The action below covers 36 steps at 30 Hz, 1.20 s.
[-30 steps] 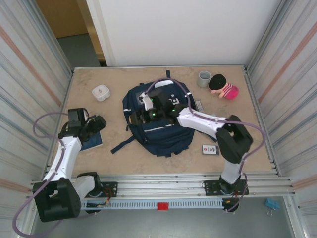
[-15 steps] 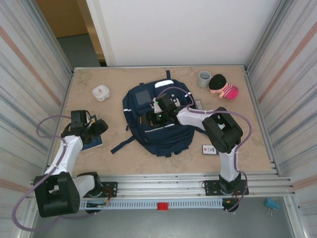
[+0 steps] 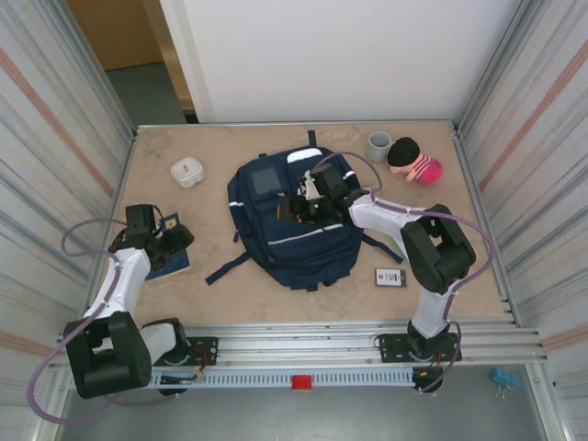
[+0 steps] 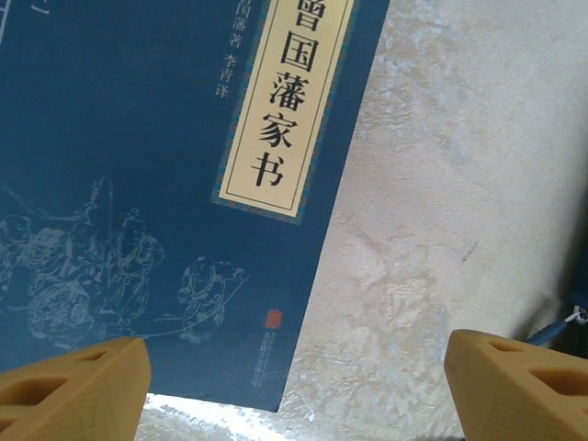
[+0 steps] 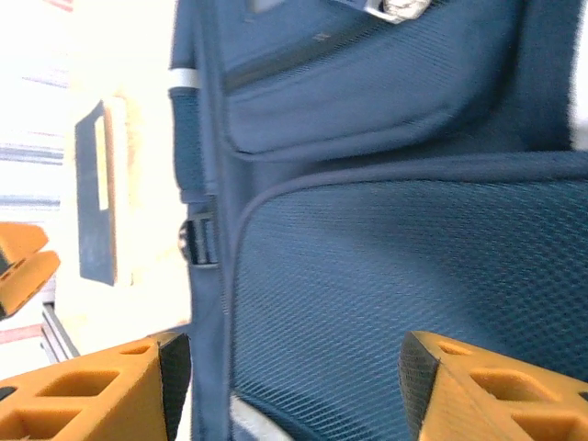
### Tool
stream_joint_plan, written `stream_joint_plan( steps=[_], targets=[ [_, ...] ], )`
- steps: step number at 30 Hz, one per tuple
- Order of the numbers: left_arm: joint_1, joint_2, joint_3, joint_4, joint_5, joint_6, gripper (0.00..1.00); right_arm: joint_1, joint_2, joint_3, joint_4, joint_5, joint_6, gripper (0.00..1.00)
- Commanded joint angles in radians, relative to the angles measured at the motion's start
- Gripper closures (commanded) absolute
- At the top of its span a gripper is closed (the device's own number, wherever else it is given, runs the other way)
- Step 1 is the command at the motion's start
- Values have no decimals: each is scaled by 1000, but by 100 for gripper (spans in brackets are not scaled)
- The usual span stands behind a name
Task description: Pack books, pencil case, and school supplies into a backpack
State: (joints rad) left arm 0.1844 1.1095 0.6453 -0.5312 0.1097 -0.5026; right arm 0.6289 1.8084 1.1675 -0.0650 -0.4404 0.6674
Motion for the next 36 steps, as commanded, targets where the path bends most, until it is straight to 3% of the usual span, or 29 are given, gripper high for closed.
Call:
stream_joint_plan(
  steps=[1, 12, 22, 26, 33, 36],
  targets=[
    [7, 7, 36, -37, -8, -5, 16, 44, -51, 46, 3, 18, -81, 36],
    [13, 159, 4, 4, 89, -38, 18, 39, 18, 64, 142, -47, -58, 35],
    [4, 94, -94, 79, 187, -119, 21, 86, -18, 52, 90, 21, -61, 35],
    [-56, 90, -125, 113, 184, -151, 22, 100, -32, 46, 63, 38, -57, 35],
    [-236, 119, -86, 135, 152, -224, 21, 122, -56, 64, 21, 51, -54, 35],
    [-248, 81, -42, 91, 124, -221, 21, 143, -67, 74, 40, 54, -23, 35]
  ],
)
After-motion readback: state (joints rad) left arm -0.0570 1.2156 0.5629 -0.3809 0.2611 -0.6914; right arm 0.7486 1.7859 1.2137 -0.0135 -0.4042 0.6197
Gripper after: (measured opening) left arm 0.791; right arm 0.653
